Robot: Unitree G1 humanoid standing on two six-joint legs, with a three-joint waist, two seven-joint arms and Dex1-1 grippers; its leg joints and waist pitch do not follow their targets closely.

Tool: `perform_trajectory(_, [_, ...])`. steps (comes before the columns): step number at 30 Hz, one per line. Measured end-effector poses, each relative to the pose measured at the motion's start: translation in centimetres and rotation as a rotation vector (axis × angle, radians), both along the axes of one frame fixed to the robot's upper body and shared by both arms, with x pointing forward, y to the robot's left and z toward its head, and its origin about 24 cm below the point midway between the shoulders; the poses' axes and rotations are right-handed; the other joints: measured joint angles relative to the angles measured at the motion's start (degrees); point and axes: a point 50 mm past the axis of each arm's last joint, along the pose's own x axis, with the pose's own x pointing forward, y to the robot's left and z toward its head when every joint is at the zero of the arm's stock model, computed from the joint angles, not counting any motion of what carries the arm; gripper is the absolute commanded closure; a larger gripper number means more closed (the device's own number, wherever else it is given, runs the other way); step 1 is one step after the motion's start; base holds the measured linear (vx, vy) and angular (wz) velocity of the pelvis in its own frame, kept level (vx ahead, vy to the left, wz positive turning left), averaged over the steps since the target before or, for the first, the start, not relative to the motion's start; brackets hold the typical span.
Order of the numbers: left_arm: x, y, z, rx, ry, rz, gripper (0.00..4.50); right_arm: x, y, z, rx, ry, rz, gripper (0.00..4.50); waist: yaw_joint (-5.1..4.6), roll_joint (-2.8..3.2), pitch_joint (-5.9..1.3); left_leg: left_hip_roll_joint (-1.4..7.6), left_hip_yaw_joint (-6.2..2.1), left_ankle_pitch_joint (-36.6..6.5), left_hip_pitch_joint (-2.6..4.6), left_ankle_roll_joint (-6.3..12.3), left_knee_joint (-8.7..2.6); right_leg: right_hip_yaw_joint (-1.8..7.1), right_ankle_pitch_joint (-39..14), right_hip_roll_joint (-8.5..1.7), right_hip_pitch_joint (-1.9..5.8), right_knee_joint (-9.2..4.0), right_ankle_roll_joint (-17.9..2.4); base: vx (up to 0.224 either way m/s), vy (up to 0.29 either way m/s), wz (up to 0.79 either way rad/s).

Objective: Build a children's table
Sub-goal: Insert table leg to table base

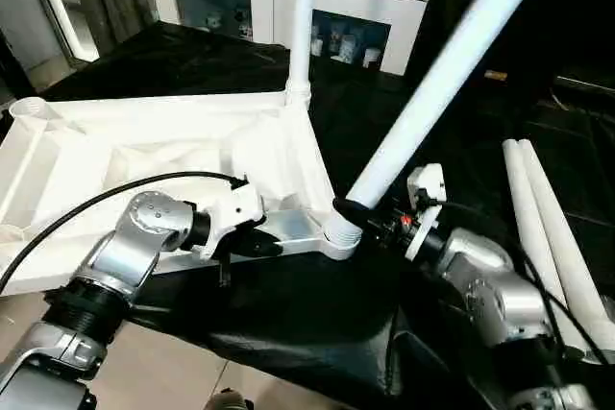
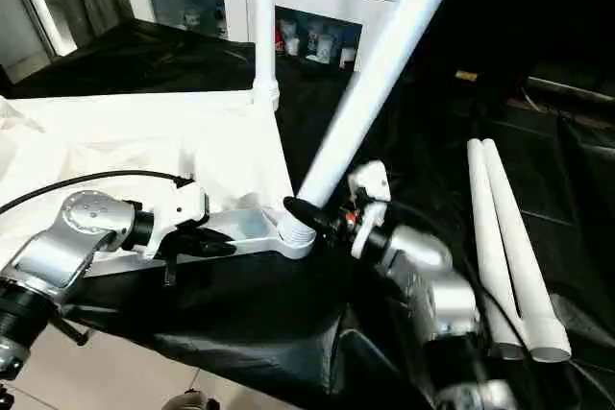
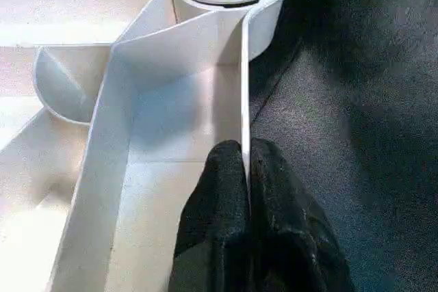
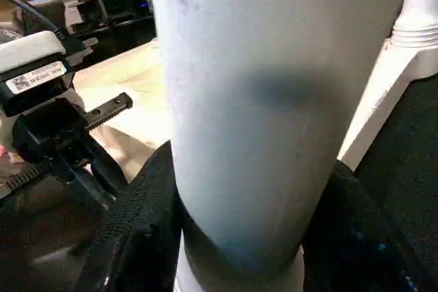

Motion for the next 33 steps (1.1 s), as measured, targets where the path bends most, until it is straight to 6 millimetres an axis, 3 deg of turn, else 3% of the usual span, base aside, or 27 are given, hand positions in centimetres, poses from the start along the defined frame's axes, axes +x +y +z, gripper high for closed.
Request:
perform_trajectory(23, [-0.3, 1.0, 0.0, 0.015, 0.012, -0.033, 4.50, 1.2, 1.6, 1.2, -0.213, -0.072, 0.246, 2.61, -0.58, -0.16, -0.12, 0.00, 0.00, 0.00, 0.11, 0.00, -0.07, 0.01, -0.17, 0.00, 0.04, -0.04, 0.27, 0.000, 0.000, 0.00])
perform_trajectory(33, [-0.6, 1.4, 0.1, 0.023, 0.033, -0.084, 4.50, 0.7, 1.3, 1.1, -0.228, -0.082, 0.384, 2.61, -0.39, -0.18, -0.14, -0.02, 0.01, -0.02, 0.19, 0.02, -0.27, 0.00, -0.13, 0.01, 0.18, -0.35, 0.19, 0.000, 0.000, 0.00])
